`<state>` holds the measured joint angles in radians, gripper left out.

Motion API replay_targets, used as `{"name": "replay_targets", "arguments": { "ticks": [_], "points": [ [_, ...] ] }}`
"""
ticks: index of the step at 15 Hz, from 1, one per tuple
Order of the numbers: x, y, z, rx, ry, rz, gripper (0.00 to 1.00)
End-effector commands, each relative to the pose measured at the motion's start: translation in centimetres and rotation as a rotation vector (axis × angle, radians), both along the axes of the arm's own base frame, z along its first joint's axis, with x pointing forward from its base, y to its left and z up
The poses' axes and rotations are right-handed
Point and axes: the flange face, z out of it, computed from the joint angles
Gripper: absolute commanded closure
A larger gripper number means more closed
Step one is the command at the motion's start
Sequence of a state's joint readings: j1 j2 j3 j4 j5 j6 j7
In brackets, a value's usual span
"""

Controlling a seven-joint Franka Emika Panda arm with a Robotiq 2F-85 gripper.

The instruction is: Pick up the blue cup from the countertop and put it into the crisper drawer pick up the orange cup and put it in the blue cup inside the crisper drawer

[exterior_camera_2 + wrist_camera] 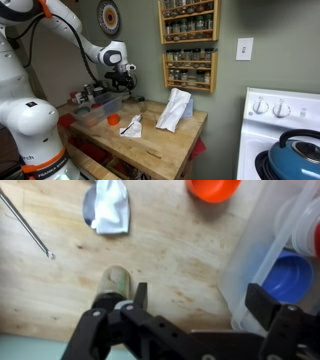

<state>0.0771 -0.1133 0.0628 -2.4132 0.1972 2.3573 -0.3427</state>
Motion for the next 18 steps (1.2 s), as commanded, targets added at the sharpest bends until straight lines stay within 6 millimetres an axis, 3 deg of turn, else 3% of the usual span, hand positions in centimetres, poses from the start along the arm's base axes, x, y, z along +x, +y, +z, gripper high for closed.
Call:
{"name": "replay_targets", "arguments": {
  "ticks": [1,4,7,13,14,15,17,18],
  "points": [
    [-3.8,-3.7,-4.1,-0.007,0.133,0.003,0.00],
    [-6.1,-4.6,-8.1,-0.010,0.237,0.001,0.00],
    [-7.9,-4.1,-11.3,0.018,0.309,-0.015,0.00],
    [-8.1,-3.0,-13.7,0.091,0.304,-0.136,0.00],
    [-7.9,-2.9,-13.9,0.093,0.286,-0.150,0.03],
    [-7.7,-2.8,-14.2,0.094,0.273,-0.159,0.26],
    [-7.4,-2.8,-14.6,0.088,0.243,-0.175,0.30],
    [-7.2,-2.8,-14.8,0.087,0.233,-0.180,0.37]
  ]
}}
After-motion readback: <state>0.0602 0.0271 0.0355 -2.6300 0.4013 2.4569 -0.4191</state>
